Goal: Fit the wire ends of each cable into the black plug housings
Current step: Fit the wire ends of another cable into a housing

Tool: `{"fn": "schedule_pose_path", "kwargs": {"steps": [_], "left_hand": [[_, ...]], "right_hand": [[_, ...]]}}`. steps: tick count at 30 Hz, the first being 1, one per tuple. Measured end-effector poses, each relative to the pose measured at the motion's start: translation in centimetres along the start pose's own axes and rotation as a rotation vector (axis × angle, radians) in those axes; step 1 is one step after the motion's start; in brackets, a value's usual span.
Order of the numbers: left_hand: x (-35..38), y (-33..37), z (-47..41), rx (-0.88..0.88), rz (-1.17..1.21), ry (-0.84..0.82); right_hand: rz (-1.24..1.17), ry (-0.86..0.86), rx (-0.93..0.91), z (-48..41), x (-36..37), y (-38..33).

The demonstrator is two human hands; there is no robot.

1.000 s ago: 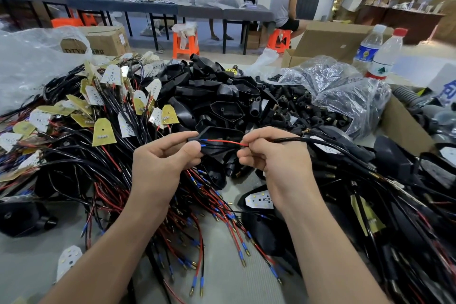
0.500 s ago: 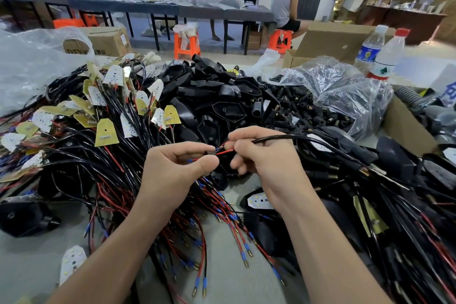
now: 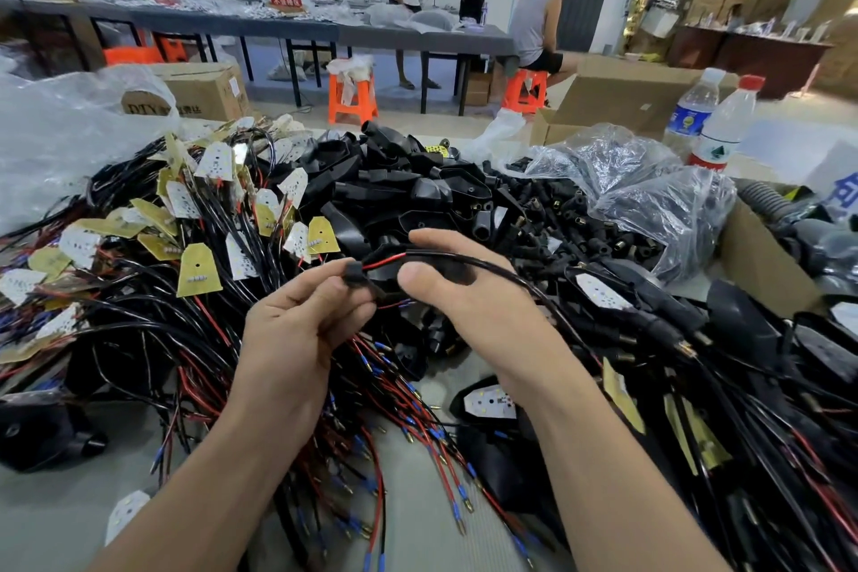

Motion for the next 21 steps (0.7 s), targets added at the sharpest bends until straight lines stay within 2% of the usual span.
{"fn": "schedule_pose_path", "kwargs": {"steps": [2, 7, 13, 15, 18, 20, 21], "left_hand": [[-0.3, 0.1, 0.1, 0.026, -0.043, 0.045], [-0.8, 1.0, 0.5, 0.144, -0.214, 0.088], [-1.3, 1.8, 0.6, 0.164, -0.245, 0.109], [-1.1, 1.9, 0.7, 0.176, -0.326, 0.086], [0.4, 2.3, 1.2, 0.227, -0.581, -0.05], [2.0, 1.9, 1.9, 0.287, -0.936, -0.171], [2.5, 1.7, 2.3, 0.327, -1.121, -0.201]], "right_hand": [[-0.183, -0.116, -0.04, 0.2, 1.0, -0.3], [-0.544, 0.077, 0.079, -0.7, -1.1, 0.6], [-1.103, 0.037, 0.22, -2.3, -2.2, 0.5], [-1.213, 0.12, 0.213, -2.8, -4.0, 0.5], [-1.4, 0.283, 0.203, -3.1, -6.6, 1.0], [-1.47, 0.313, 0.21, -3.0, -7.0, 1.1], [-1.427, 0.294, 0.242, -3.0, -6.6, 1.2]]}}
Point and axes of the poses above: each hand's wrist, its own z-axis away from the middle knuckle, its own x-axis out of the palm, y = z × x, the point moved 10 cm from there along -z, towards the middle knuckle, and after that the axes turned 10 degrees about z, right-handed, at the moved point
